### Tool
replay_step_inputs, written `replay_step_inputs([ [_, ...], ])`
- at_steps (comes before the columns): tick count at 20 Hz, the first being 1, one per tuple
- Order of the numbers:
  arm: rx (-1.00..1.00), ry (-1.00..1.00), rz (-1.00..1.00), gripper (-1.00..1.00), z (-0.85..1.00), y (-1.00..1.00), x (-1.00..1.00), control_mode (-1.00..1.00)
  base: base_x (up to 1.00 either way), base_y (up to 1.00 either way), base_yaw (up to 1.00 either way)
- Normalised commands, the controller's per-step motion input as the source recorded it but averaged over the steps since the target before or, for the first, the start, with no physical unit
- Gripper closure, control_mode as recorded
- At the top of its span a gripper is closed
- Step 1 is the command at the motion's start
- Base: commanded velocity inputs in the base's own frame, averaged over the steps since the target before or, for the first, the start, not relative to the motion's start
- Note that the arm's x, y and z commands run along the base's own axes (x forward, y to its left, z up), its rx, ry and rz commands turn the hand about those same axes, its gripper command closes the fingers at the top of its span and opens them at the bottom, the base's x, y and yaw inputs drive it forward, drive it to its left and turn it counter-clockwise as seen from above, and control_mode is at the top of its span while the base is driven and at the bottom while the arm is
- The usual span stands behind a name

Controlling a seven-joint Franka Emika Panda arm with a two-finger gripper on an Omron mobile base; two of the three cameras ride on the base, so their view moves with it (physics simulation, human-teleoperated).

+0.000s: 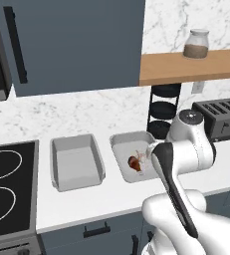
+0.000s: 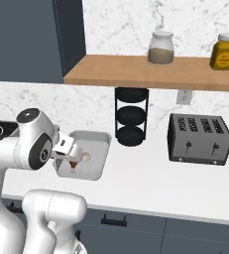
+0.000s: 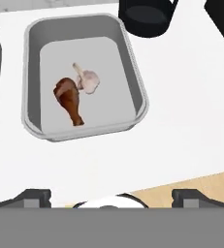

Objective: Place one garlic and one chicken drumstick in each tupperware on the nearby counter, to pack two identical lunches.

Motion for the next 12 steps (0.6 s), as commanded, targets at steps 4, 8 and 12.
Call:
replay_step_inputs([
  [4, 0.00, -0.06, 0.00, -1.00, 0.00, 0.00, -0.25, 1.00, -0.75, 0.00, 0.02],
  [8, 0.00, 0.00, 0.00, -1.00, 0.00, 0.00, 0.00, 1.00, -1.00, -0.41, 0.00],
  [12, 0.00, 0.00, 0.00, -1.00, 0.00, 0.00, 0.00, 1.00, -0.96, -0.98, -0.07],
])
